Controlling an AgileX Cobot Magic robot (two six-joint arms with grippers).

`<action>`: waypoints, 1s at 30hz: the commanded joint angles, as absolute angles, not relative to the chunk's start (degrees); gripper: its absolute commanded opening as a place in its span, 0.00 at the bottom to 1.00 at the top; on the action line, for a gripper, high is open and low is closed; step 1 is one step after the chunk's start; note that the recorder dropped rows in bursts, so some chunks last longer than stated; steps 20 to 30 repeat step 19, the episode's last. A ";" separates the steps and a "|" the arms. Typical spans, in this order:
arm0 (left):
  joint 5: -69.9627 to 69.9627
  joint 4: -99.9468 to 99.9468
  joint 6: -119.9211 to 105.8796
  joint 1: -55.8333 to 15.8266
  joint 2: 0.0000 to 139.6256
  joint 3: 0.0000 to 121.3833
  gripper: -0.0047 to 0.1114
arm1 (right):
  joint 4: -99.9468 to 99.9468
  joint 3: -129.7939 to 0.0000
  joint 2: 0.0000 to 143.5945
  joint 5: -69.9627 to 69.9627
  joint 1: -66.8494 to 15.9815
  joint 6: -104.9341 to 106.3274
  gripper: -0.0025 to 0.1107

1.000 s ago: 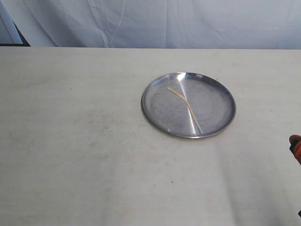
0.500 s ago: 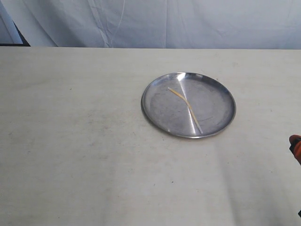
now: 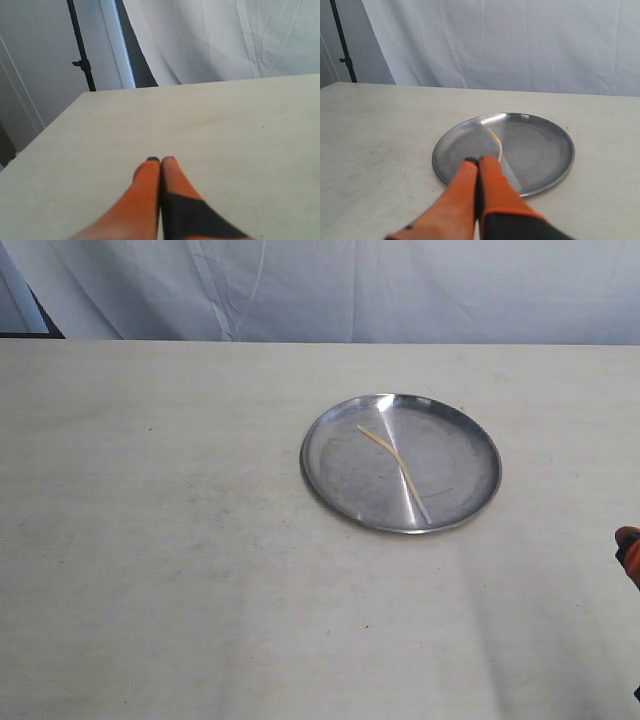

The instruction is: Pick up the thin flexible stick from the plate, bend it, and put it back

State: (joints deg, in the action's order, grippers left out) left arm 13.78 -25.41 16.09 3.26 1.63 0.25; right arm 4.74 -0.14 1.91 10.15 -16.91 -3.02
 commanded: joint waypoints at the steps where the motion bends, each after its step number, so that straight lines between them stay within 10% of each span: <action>1: 15.46 -25.00 14.26 3.37 1.42 0.00 0.04 | 4.58 0.00 1.45 9.97 -16.65 -3.10 0.02; 30: 14.38 -40.86 18.94 3.37 1.42 0.00 0.04 | 4.58 0.00 1.45 9.86 -16.65 -3.23 0.02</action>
